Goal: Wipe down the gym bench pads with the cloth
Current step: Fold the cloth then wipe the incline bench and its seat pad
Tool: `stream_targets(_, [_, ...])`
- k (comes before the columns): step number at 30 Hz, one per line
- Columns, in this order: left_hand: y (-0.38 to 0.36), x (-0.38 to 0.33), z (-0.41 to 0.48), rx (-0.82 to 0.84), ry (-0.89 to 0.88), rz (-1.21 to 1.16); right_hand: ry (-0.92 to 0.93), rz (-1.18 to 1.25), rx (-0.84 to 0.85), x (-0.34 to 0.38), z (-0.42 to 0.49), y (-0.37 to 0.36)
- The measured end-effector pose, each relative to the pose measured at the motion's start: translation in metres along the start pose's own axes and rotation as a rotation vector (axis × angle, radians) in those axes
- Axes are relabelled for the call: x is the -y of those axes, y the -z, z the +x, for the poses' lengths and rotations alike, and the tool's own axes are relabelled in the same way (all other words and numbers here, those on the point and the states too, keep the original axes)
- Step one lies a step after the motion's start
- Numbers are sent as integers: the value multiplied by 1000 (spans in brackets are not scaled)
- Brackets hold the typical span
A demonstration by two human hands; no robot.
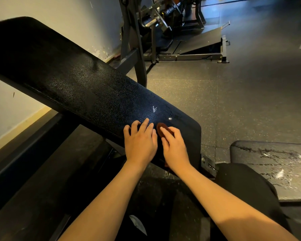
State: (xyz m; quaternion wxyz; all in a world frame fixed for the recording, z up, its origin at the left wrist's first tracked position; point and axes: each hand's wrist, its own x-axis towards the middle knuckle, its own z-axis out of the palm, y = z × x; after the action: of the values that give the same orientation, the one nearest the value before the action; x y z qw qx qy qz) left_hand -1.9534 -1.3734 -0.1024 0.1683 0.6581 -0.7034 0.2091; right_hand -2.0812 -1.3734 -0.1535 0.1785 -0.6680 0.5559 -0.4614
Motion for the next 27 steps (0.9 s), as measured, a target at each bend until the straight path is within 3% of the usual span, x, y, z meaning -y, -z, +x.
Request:
stream_targets(7, [-4, 4, -7, -36, -26, -8, -198, -2, -42, -11, 33, 5])
stream_targets(16, [-6, 1, -7, -19, 8, -35, -18, -134, 1, -6, 10, 3])
stream_targets(21, [-4, 0, -8, 4, 27, -35, -278, -59, -59, -14, 37, 8])
stream_targets(27, [-2, -4, -4, 17, 44, -27, -56, -47, 7, 8, 1, 6])
